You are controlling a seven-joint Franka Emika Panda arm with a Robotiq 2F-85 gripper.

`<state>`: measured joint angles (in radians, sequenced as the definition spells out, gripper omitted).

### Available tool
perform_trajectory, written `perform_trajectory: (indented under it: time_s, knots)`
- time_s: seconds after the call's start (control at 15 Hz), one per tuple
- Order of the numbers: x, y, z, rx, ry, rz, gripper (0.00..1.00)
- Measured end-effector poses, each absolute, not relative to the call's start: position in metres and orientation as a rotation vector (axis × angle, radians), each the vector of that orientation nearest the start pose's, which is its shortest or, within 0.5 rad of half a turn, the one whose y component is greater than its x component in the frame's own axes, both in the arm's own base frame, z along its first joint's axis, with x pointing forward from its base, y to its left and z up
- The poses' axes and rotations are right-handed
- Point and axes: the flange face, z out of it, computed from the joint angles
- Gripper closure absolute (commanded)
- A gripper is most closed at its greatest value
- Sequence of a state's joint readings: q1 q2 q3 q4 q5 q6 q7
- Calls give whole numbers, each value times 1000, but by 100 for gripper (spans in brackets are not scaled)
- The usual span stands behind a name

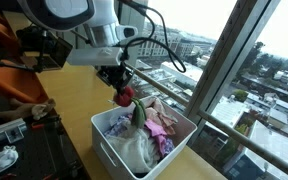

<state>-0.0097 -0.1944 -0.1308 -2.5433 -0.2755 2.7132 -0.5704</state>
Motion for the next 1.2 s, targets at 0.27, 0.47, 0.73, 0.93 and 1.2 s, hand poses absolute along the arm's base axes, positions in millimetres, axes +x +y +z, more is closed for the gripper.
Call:
perform_trajectory:
  time_s: [0.27,0.47,0.73,0.93,1.2]
  knots:
    - [476,-94,329,-3188,-1030,-373,69]
    - [480,-109,305,-3186,-1000,-302,55]
    - [482,-100,298,-3170,-1025,-268,26]
    - [483,-86,307,-3155,-1070,-266,4]
    - [474,-59,344,-3151,-1135,-309,0]
